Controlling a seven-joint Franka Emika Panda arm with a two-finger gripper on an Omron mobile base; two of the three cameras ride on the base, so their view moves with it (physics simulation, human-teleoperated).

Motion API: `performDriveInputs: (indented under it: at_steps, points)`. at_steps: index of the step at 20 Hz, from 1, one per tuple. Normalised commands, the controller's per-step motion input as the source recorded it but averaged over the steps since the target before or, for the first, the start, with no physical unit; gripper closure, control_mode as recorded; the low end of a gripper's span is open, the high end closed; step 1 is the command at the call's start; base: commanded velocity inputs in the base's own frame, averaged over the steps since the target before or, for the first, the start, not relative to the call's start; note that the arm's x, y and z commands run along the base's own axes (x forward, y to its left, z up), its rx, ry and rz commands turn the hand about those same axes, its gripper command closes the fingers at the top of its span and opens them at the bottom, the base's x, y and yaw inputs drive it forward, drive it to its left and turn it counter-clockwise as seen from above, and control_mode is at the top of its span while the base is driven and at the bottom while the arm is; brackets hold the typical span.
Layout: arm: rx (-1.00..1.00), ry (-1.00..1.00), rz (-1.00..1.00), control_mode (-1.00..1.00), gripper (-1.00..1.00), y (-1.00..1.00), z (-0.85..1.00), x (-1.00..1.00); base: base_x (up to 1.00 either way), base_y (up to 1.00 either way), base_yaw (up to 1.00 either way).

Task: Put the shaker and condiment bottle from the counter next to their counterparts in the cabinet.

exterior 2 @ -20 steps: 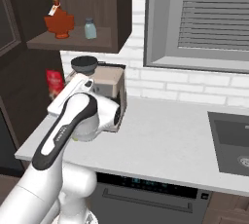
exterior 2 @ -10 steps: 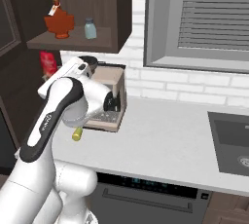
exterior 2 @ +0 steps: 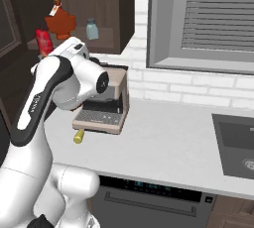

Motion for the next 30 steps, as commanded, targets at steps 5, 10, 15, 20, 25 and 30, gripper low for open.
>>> performDriveInputs:
  at_steps: [5,10,15,20,25,30]
  points:
    - [0.0,0.0,-0.07,-1.0,1.0,0.06,0.49,0.3,0.0,0.0,0.0]
    - [-0.01,0.01,-0.09,-1.0,1.0,0.08,0.24,0.55,0.0,0.0,0.0]
    - [0.0,0.01,-0.13,-1.0,1.0,0.16,-0.01,0.76,0.0,0.0,0.0]
    - [0.0,0.01,-0.12,-1.0,1.0,0.21,0.0,0.52,0.0,0.0,0.0]
    - [0.02,0.03,-0.1,-1.0,1.0,0.16,0.0,0.08,0.0,0.0,0.0]
    - [0.01,0.03,-0.1,-1.0,1.0,0.1,-0.05,0.0,0.0,0.0,0.0]
